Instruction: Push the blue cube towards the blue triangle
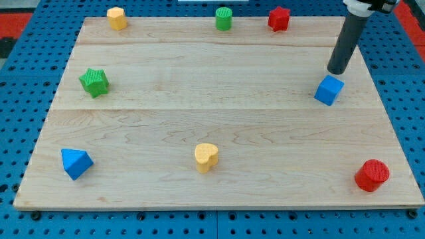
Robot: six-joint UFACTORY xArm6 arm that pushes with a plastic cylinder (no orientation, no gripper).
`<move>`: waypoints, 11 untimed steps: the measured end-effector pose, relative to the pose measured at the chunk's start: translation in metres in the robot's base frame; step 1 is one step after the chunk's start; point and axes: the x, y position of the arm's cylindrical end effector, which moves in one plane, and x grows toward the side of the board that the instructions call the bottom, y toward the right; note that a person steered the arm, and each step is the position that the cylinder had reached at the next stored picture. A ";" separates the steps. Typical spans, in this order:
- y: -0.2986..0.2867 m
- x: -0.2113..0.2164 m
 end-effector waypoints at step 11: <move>-0.186 0.029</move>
